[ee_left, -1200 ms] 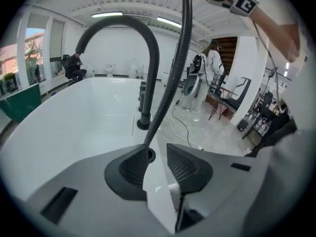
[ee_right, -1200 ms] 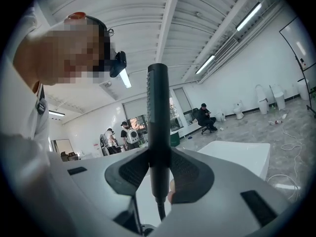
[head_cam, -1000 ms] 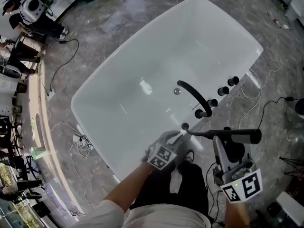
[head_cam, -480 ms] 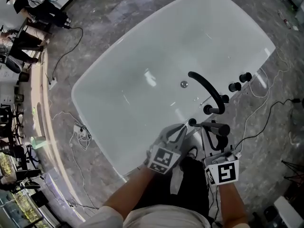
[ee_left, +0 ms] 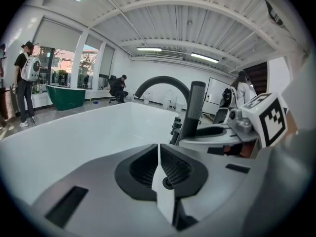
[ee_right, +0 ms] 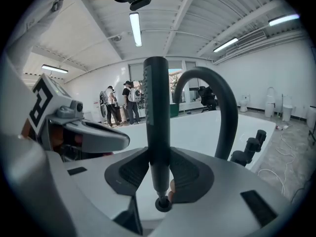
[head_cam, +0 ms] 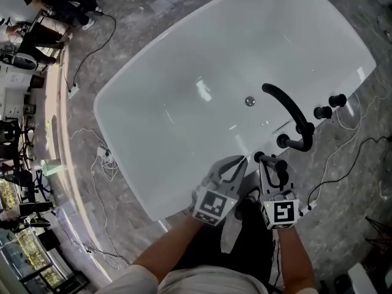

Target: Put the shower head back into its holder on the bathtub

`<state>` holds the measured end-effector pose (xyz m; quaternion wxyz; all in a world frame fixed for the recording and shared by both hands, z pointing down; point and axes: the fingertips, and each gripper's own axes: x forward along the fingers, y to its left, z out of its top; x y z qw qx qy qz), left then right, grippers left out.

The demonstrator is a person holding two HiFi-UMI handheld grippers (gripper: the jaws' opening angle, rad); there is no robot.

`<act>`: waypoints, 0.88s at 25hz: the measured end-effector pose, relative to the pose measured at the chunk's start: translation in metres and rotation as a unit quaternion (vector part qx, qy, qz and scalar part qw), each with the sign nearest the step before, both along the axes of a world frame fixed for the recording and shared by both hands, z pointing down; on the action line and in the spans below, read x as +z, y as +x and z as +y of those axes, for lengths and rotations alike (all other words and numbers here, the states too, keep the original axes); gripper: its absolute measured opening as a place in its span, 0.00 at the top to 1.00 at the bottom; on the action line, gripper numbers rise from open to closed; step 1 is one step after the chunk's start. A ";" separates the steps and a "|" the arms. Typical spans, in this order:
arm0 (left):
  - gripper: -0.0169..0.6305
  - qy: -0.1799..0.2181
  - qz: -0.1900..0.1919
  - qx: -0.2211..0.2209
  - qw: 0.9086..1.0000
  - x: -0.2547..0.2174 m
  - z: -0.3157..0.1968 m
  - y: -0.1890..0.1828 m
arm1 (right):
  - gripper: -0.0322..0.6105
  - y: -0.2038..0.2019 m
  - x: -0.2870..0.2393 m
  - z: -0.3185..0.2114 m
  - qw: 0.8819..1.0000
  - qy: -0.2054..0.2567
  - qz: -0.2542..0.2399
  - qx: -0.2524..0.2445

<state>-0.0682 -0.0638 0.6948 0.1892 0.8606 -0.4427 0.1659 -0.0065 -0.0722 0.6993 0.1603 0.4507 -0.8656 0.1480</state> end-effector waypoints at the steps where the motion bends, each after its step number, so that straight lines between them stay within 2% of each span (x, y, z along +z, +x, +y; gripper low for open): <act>1: 0.95 -0.002 -0.001 -0.001 1.000 0.003 0.002 -0.001 | 0.74 -0.001 0.010 0.004 1.000 -0.007 0.004 0.000; 11: 0.95 -0.008 -0.015 0.004 1.000 0.020 0.008 0.002 | 0.74 -0.011 0.056 0.006 0.999 -0.021 0.031 -0.005; 22: 0.95 -0.014 -0.015 0.004 1.000 0.018 0.010 0.005 | 0.74 -0.003 0.059 0.018 0.997 -0.040 0.067 -0.011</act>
